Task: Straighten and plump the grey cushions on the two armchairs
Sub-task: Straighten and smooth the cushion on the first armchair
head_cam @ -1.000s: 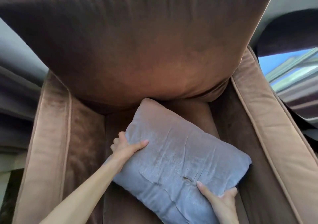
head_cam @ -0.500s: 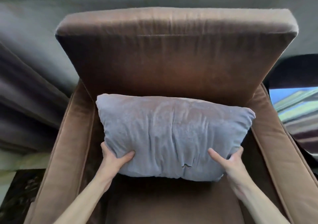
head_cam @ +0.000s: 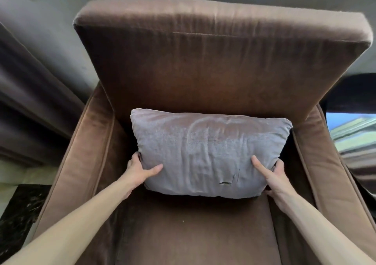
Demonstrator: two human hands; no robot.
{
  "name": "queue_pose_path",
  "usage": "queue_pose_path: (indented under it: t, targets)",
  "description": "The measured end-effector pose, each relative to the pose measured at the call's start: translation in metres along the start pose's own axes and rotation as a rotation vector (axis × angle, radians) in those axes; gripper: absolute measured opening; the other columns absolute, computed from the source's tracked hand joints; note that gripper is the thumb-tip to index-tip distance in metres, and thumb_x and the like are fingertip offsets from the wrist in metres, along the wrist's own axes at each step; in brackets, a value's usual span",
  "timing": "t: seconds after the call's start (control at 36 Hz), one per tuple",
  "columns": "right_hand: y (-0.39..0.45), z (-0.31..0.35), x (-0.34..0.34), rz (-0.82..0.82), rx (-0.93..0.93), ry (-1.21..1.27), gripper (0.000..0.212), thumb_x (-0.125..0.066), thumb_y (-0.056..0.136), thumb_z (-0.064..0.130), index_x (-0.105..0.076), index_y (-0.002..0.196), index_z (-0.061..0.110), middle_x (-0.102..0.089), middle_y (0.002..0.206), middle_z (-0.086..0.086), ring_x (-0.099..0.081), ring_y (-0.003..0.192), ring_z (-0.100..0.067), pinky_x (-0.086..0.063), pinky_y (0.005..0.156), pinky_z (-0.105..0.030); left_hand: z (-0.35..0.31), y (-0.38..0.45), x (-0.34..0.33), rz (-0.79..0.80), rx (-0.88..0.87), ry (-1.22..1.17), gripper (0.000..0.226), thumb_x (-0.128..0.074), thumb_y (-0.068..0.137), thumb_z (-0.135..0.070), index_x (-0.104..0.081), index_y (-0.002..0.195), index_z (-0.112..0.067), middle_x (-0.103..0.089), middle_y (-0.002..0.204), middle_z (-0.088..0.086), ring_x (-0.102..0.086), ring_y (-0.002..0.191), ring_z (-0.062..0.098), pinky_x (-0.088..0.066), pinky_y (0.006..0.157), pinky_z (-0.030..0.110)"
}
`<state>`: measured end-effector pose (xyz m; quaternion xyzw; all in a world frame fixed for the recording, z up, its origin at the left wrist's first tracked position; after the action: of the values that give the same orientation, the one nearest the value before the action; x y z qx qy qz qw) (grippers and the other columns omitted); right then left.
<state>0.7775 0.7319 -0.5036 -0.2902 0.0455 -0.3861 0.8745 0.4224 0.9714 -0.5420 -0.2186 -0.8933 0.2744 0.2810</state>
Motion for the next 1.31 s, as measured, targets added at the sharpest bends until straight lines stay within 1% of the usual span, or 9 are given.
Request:
queue_pose_path:
  t: [0.08, 0.22, 0.39, 0.56, 0.64, 0.92, 1.03, 1.17, 1.31]
  targets:
    - [0.008, 0.02, 0.011, -0.023, 0.017, -0.02, 0.128, -0.085, 0.042, 0.075, -0.032, 0.148, 0.029, -0.058, 0.13, 0.007, -0.059, 0.103, -0.004, -0.047, 0.088, -0.04, -0.029, 0.01, 0.024, -0.047, -0.062, -0.025, 0.113, -0.085, 0.074, -0.049, -0.013, 0.159, -0.03, -0.029, 0.161, 0.0, -0.051, 0.132, 0.029, -0.055, 0.083, 0.04]
    - [0.029, 0.074, 0.035, -0.124, 0.122, -0.109, 0.116, -0.083, 0.049, 0.076, -0.042, 0.144, 0.023, -0.069, 0.111, 0.0, -0.061, 0.056, -0.005, -0.043, 0.044, -0.024, -0.095, 0.02, 0.054, -0.121, -0.149, -0.09, 0.089, -0.071, 0.089, -0.047, -0.021, 0.158, -0.02, -0.063, 0.112, 0.01, -0.062, 0.072, 0.02, -0.049, 0.066, 0.031]
    - [0.046, 0.101, 0.029, -0.073, 0.098, -0.112, 0.081, -0.081, 0.068, 0.064, -0.052, 0.133, 0.026, -0.066, 0.121, 0.004, -0.063, 0.049, -0.007, -0.046, 0.051, -0.025, -0.126, 0.02, 0.05, -0.101, -0.12, -0.187, 0.053, -0.069, 0.094, -0.04, -0.048, 0.137, -0.017, -0.063, 0.121, 0.01, -0.057, 0.062, 0.017, -0.047, 0.059, 0.027]
    - [0.052, 0.101, 0.021, 0.042, -0.002, -0.068, 0.033, -0.077, 0.088, 0.03, -0.064, 0.113, 0.012, -0.056, 0.062, 0.003, -0.042, 0.042, -0.008, -0.035, 0.035, -0.019, -0.116, 0.013, 0.054, -0.166, -0.084, -0.407, 0.025, -0.076, 0.089, -0.033, -0.056, 0.095, -0.018, -0.062, 0.085, 0.0, -0.047, 0.051, 0.01, -0.043, 0.052, 0.024]
    - [0.052, 0.115, 0.025, 0.056, 0.068, -0.032, 0.016, -0.072, 0.092, 0.021, -0.066, 0.103, 0.013, -0.056, 0.063, 0.001, -0.045, 0.045, -0.009, -0.035, 0.035, -0.018, -0.113, 0.011, 0.063, -0.203, -0.132, -0.451, 0.025, -0.076, 0.09, -0.03, -0.054, 0.088, -0.018, -0.061, 0.081, -0.001, -0.045, 0.049, 0.008, -0.042, 0.048, 0.022]
    - [0.053, 0.107, 0.02, -0.12, 0.121, -0.156, 0.035, -0.075, 0.087, 0.039, -0.06, 0.107, 0.014, -0.063, 0.08, -0.005, -0.053, 0.046, -0.011, -0.049, 0.047, -0.026, -0.121, 0.01, 0.068, -0.244, -0.157, -0.326, 0.031, -0.072, 0.092, -0.039, -0.059, 0.111, -0.017, -0.064, 0.092, 0.002, -0.052, 0.056, 0.013, -0.047, 0.056, 0.027]
    - [0.047, 0.124, 0.026, -0.193, 0.212, -0.157, 0.022, -0.075, 0.087, 0.041, -0.062, 0.091, 0.025, -0.064, 0.075, -0.001, -0.053, 0.038, -0.005, -0.039, 0.034, -0.019, -0.133, 0.015, 0.079, -0.248, -0.202, -0.23, 0.016, -0.069, 0.095, -0.034, -0.067, 0.102, -0.02, -0.063, 0.088, 0.003, -0.049, 0.052, 0.012, -0.038, 0.045, 0.023]
    - [0.046, 0.128, 0.027, -0.136, 0.162, -0.26, 0.009, -0.067, 0.096, 0.029, -0.063, 0.094, 0.021, -0.066, 0.075, -0.006, -0.06, 0.042, -0.007, -0.047, 0.039, -0.02, -0.133, 0.021, 0.088, -0.111, -0.141, -0.206, 0.015, -0.077, 0.089, -0.023, -0.073, 0.099, -0.012, -0.063, 0.08, 0.004, -0.05, 0.045, 0.008, -0.038, 0.037, 0.016]
    - [0.044, 0.148, 0.046, -0.215, 0.183, -0.512, 0.01, -0.07, 0.092, 0.026, -0.071, 0.087, 0.017, -0.071, 0.071, -0.007, -0.066, 0.055, -0.023, -0.05, 0.049, -0.03, -0.139, 0.024, 0.106, -0.197, -0.161, -0.145, 0.016, -0.081, 0.085, -0.016, -0.074, 0.094, -0.005, -0.063, 0.069, 0.008, -0.052, 0.047, 0.007, -0.045, 0.045, 0.018]
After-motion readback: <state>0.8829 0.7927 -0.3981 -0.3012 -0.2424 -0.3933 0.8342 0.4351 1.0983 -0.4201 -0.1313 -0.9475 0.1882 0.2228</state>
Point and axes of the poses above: each hand's wrist, its own y-axis towards the middle knuckle, its own x-axis out of the back of the hand, z = x × y, the point moved 7 cm from there along y, towards the middle knuckle
